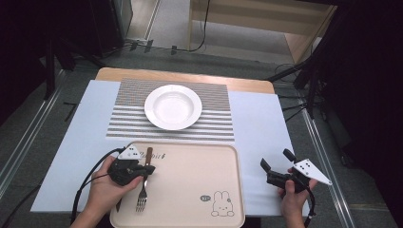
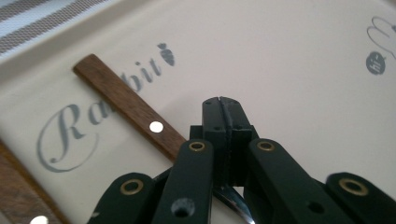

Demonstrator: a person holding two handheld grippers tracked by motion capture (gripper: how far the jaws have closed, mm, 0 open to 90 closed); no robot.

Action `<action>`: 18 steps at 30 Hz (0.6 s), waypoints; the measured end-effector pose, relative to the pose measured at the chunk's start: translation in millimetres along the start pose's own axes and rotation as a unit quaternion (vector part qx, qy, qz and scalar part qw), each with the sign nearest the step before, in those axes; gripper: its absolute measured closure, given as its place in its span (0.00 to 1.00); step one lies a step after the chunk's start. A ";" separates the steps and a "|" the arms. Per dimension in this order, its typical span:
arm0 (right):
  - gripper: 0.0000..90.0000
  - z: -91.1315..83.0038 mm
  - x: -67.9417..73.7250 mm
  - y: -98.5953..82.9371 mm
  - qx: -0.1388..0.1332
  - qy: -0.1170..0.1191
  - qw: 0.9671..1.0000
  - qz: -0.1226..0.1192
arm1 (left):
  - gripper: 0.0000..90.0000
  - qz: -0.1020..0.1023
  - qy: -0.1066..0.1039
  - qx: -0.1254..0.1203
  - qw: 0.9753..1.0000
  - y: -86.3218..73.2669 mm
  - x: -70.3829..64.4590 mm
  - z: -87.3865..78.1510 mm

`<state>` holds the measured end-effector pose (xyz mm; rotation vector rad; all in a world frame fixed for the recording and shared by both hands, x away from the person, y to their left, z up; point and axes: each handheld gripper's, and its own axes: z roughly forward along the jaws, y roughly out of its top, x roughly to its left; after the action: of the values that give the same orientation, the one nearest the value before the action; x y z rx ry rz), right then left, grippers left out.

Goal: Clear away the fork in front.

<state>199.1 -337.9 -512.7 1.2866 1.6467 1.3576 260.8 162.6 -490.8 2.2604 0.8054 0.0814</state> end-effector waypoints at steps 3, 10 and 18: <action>0.00 0.0 0.3 0.0 0.000 0.000 1.000 -0.003 | 0.99 0.002 -0.001 0.013 1.000 -1.1 -1.4 3.9; 0.00 0.3 1.0 -0.1 0.003 0.000 1.000 -0.004 | 0.99 0.000 -0.008 0.027 1.000 -3.7 2.7 5.8; 0.00 0.7 1.2 -0.2 0.003 0.000 1.000 -0.005 | 0.99 -0.024 -0.011 0.023 0.999 -12.1 12.7 -3.5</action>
<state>199.3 -336.5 -512.9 1.2802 1.6566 1.3471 263.6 178.5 -498.3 2.2794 0.8573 0.0155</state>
